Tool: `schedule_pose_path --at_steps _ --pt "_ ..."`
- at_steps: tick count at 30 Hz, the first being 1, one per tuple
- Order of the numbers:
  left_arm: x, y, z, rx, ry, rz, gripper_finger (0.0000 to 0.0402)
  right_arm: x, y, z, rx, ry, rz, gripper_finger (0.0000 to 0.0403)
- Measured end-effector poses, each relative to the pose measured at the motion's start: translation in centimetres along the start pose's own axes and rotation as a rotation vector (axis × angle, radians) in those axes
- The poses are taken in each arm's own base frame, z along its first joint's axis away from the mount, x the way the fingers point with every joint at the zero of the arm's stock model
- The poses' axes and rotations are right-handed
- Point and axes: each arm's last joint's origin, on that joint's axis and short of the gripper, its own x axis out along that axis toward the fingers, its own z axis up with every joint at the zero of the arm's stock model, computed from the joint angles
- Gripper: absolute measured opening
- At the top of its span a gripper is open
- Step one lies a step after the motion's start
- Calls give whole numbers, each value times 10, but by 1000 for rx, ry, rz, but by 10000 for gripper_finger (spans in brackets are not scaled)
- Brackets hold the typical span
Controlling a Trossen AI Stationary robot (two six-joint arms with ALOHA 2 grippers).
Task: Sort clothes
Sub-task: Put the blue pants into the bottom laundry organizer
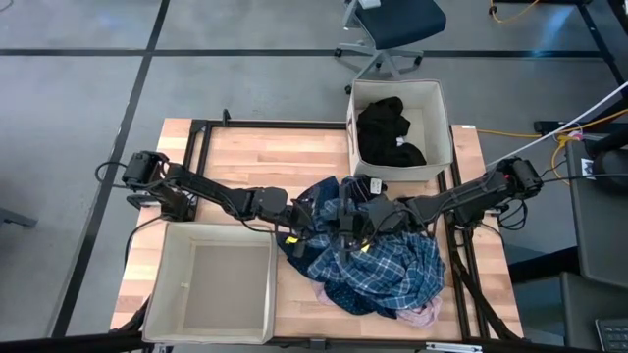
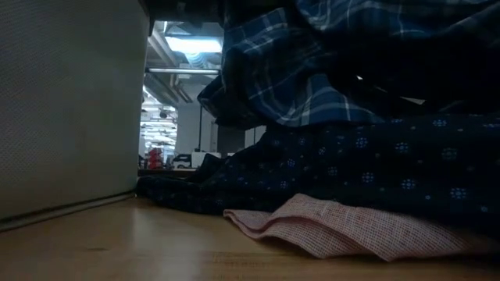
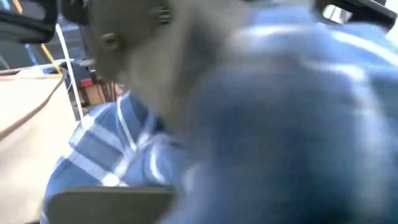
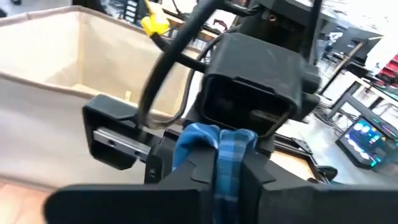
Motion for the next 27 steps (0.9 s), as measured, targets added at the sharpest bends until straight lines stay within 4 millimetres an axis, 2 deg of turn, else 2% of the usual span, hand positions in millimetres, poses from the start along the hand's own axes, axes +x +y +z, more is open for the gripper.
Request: schedule_pose_path --at_steps 3,8,12,17,22,27 --pt "0 0 1 6 -7 -10 11 -1 -1 1 16 7 -39 66" --pt "0 0 3 -9 -21 -4 3 -19 3 14 61 3 -81 135" --pt "-1 -1 4 -30 -17 -8 2 -52 8 30 71 32 -111 179" --pt "-5 -2 12 -43 -46 -10 2 -105 11 39 127 131 -109 200" --pt "-16 -1 30 -82 -100 -7 2 -149 12 26 236 299 -70 202" --pt "-35 1 56 -114 -180 -4 2 -178 20 -10 297 411 -259 202"
